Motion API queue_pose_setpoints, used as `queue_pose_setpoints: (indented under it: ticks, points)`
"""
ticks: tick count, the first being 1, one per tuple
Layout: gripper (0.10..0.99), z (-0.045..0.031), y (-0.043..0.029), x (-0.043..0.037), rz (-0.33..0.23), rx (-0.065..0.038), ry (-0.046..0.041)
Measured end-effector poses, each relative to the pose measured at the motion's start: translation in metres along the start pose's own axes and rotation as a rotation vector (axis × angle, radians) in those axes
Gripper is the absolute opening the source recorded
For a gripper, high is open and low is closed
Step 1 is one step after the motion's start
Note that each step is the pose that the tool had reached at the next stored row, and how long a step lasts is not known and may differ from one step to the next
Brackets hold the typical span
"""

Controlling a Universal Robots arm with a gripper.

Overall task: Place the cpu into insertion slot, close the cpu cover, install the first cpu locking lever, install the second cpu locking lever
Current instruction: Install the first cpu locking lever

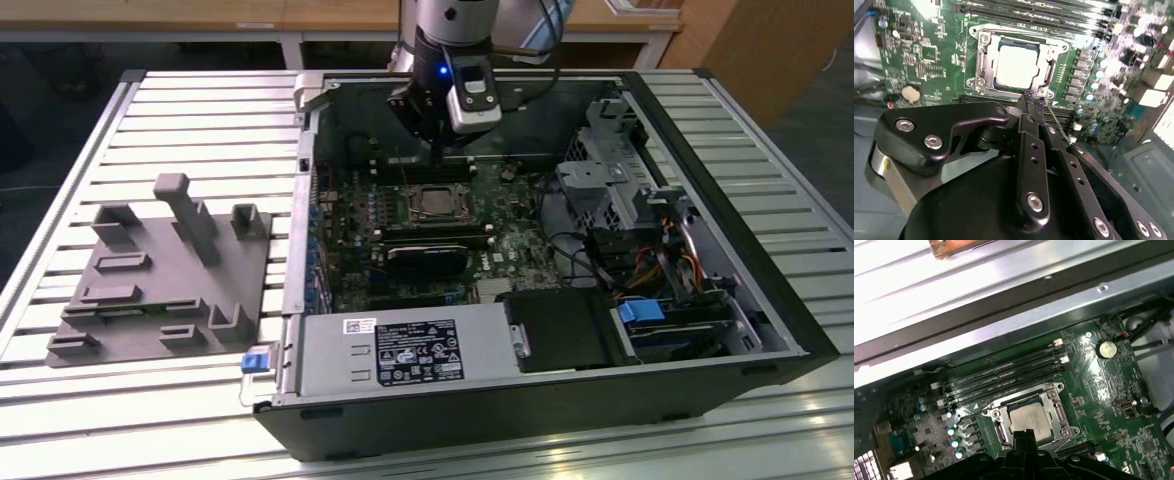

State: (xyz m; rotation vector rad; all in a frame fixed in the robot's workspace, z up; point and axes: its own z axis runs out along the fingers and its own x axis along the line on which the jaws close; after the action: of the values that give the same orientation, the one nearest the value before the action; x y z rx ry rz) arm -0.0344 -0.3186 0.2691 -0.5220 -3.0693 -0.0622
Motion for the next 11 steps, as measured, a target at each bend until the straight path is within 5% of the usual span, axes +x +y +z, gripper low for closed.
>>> queue_pose_setpoints:
  ticks: [11]
  points:
    - [0.118,0.0,0.0,0.0,-0.154,0.005,0.0054]
